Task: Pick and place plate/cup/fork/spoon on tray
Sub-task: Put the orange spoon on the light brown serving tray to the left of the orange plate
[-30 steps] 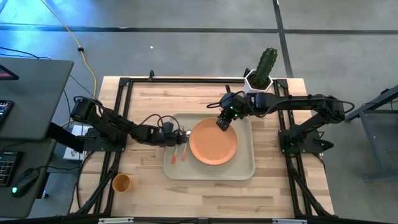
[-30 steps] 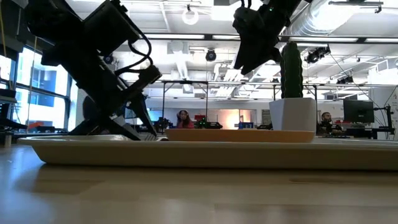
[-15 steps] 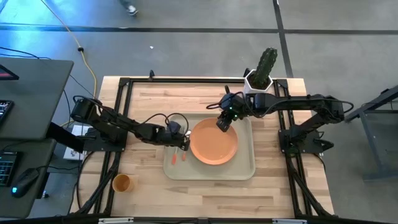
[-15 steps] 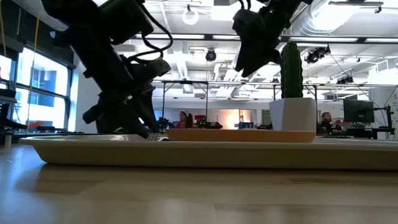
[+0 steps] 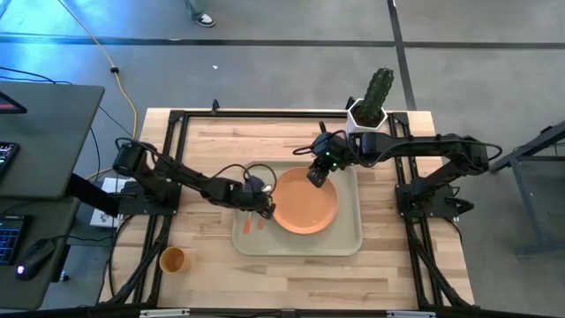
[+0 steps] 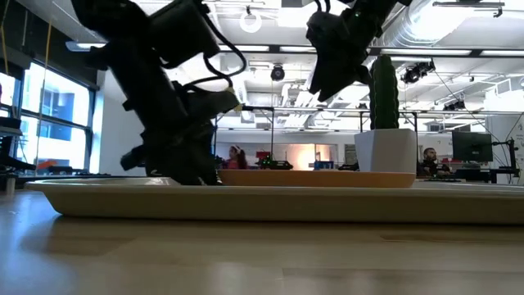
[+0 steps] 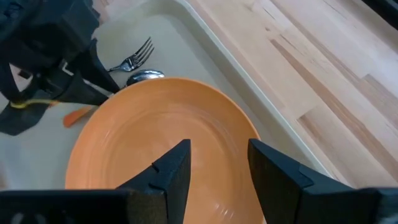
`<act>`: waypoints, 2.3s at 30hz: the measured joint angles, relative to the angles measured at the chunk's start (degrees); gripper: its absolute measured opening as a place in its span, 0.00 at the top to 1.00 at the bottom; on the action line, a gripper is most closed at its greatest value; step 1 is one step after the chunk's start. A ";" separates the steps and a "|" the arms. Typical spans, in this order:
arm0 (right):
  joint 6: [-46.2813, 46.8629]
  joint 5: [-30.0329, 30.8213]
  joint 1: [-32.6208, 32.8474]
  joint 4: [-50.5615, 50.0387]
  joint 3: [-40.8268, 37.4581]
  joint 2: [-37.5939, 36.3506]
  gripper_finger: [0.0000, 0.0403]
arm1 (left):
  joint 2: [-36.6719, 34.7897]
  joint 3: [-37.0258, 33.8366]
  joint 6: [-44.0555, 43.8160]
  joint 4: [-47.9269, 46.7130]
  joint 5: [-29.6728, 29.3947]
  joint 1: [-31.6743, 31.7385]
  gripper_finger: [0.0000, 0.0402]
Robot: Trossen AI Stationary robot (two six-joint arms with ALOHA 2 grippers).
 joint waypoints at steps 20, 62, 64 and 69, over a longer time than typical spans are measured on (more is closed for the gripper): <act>0.86 -1.03 0.00 0.95 0.00 -0.02 0.63 | -0.60 2.30 -2.07 -6.47 1.49 0.07 0.99; 35.03 -11.92 -0.74 30.29 0.11 5.37 0.63 | -9.25 7.77 126.96 5.04 -60.28 -5.27 1.00; 35.43 -10.62 -0.74 30.50 0.17 5.56 0.63 | -9.21 7.77 128.48 5.92 -60.93 -5.29 1.00; 37.37 -9.18 -0.92 30.44 0.20 5.81 0.65 | -9.37 7.75 128.49 5.66 -61.54 -5.31 1.00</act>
